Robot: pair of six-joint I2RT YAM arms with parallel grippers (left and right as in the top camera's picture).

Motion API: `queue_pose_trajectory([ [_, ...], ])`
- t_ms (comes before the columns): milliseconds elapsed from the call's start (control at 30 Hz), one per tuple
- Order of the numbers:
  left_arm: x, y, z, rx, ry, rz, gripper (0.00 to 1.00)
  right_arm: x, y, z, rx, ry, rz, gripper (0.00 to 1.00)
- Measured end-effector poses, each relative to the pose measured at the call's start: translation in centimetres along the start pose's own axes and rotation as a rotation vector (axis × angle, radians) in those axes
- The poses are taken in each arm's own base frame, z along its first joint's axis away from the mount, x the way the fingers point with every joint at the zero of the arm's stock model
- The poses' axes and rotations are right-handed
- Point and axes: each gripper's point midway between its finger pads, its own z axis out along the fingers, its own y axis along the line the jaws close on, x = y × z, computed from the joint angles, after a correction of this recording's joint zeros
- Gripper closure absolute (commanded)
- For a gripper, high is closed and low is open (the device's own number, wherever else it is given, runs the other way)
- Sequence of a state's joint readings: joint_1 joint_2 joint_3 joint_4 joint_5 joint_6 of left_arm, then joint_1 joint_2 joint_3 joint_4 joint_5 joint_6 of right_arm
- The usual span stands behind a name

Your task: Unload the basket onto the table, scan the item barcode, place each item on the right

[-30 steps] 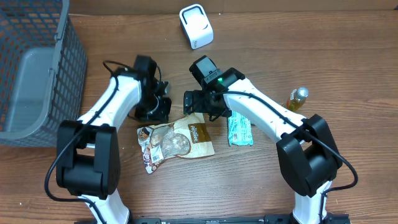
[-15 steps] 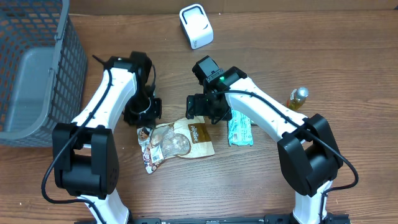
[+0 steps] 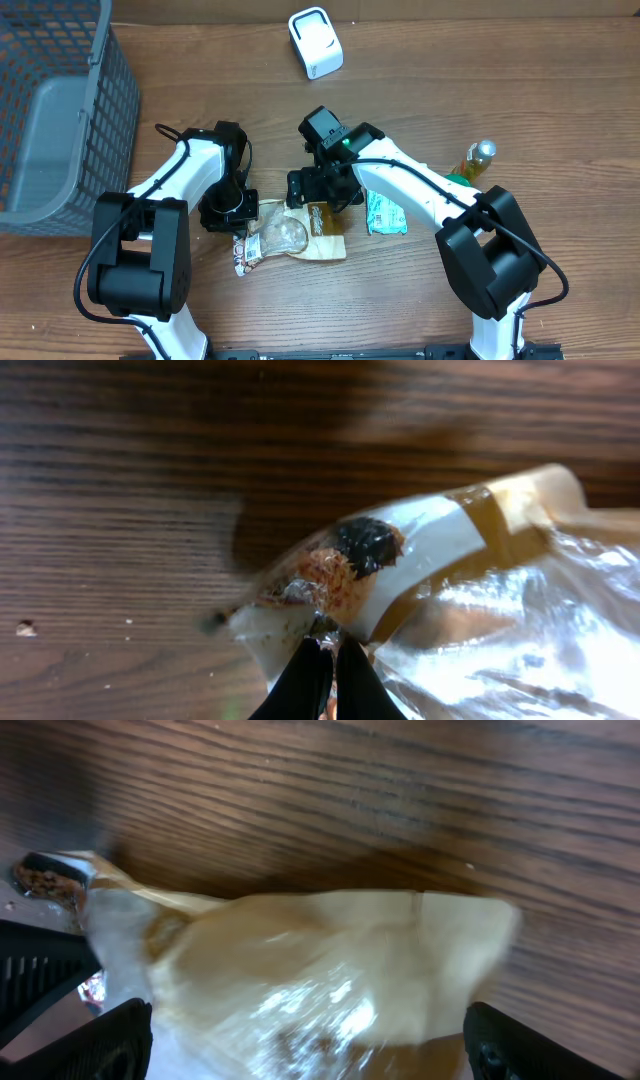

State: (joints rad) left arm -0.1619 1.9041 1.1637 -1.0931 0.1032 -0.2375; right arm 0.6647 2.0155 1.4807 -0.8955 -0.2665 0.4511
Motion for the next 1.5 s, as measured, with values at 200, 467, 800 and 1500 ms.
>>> queue_pose_trajectory([
  [200,-0.2,0.0,0.3,-0.001,-0.010,0.001,0.94,0.3,0.0,2.0,-0.060,-0.016,-0.017,0.05],
  [467,-0.6,-0.1,0.3,0.004,-0.029,0.003,0.94,0.7,0.1,2.6,-0.084,-0.006,-0.019,0.05],
  [800,-0.7,-0.1,0.3,0.005,-0.032,0.003,0.95,0.5,0.6,2.5,-0.107,-0.012,-0.025,0.05],
  [1500,-0.8,-0.1,0.3,0.005,-0.035,0.004,0.94,0.7,2.7,3.4,-0.239,0.036,-0.018,0.17],
])
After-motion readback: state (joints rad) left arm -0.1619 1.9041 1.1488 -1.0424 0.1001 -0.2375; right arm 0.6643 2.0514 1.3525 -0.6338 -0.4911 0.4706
